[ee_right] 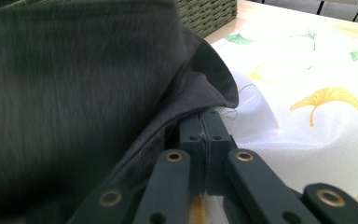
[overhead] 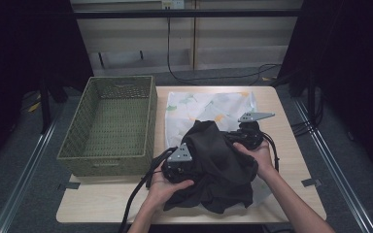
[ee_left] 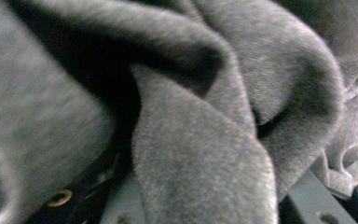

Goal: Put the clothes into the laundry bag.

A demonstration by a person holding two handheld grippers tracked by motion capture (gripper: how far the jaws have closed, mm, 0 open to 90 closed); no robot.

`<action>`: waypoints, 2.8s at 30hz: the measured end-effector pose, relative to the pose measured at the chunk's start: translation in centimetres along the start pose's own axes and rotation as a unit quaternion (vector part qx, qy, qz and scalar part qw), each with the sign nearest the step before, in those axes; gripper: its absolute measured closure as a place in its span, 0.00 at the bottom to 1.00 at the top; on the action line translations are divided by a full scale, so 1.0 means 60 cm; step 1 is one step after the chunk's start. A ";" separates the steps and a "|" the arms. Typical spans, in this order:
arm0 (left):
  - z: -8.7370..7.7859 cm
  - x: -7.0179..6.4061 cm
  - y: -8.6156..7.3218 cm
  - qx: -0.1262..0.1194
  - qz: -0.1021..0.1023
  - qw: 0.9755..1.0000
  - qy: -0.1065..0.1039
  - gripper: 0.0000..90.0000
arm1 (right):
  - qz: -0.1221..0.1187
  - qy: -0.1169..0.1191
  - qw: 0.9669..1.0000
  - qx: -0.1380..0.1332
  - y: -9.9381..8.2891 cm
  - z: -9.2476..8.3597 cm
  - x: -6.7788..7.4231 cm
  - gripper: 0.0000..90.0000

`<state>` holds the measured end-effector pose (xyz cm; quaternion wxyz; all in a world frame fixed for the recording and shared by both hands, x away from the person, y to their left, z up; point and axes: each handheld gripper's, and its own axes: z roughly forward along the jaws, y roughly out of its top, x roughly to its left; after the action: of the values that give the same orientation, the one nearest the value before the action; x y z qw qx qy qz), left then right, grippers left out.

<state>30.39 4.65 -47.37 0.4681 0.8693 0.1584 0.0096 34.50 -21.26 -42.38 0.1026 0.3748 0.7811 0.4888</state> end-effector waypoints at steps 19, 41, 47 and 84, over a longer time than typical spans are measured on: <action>0.021 -0.010 -0.014 0.027 -0.001 0.999 0.029 0.60 | -0.053 0.000 0.998 -0.035 0.034 -0.036 0.059 0.99; -0.091 0.058 0.077 -0.147 -0.060 0.986 0.041 0.14 | -0.013 -0.022 0.999 -0.031 0.016 -0.032 0.008 0.99; -0.017 0.101 0.069 -0.092 -0.088 0.991 0.049 0.06 | -0.015 -0.021 0.999 -0.030 0.017 -0.032 0.008 0.99; 0.083 0.063 0.054 0.022 0.017 0.999 0.026 0.90 | -0.031 -0.022 0.997 -0.068 0.041 -0.027 0.025 0.99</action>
<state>35.68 0.05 -48.00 0.4443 0.8814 0.1556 0.0372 33.79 -20.74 -39.18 0.1597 0.3530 0.7552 0.5288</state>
